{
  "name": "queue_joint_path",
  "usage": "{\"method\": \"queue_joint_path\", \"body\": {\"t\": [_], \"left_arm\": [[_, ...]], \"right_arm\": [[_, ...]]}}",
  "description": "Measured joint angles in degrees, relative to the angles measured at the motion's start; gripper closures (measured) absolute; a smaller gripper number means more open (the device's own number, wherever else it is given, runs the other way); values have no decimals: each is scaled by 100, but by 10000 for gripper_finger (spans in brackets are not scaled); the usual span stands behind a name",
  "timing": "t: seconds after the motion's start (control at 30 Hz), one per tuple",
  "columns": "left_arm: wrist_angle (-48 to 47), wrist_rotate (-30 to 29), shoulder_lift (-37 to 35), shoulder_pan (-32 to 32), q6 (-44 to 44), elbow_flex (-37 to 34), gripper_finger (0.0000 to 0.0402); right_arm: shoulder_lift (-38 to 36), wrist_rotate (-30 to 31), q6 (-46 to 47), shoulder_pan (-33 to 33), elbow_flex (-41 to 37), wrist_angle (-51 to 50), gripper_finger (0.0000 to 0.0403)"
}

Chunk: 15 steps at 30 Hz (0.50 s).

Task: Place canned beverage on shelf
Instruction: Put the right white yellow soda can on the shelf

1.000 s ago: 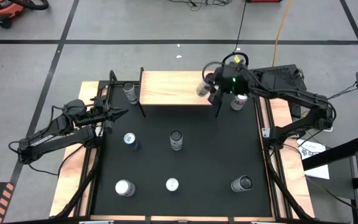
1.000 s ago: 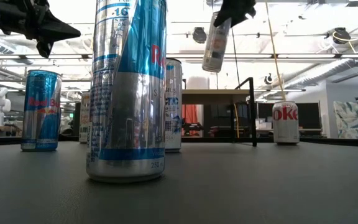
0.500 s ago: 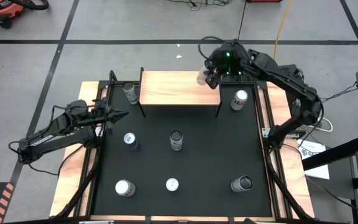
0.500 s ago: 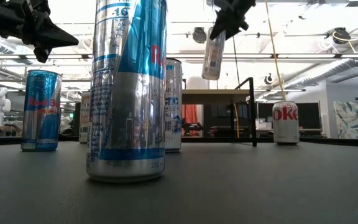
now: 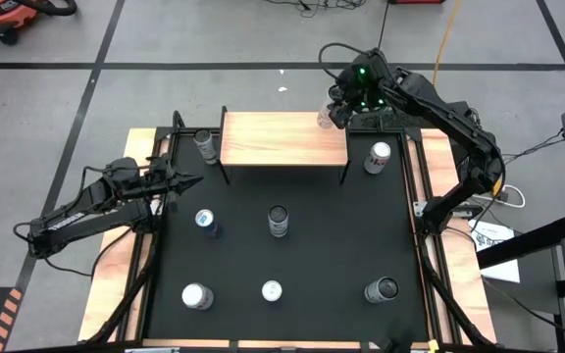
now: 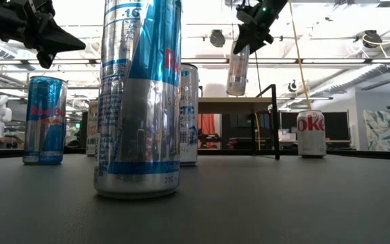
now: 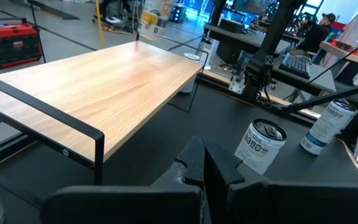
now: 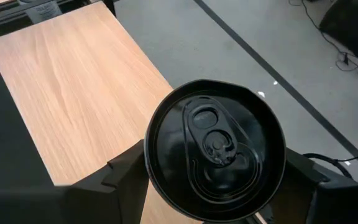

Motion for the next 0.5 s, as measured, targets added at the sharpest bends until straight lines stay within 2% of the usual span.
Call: {"method": "queue_joint_path", "body": {"t": [0.5], "left_arm": [[-51,-4,0,1,0,0,401]], "right_arm": [[363,-150,-438,-24,0,-151,170]]}}
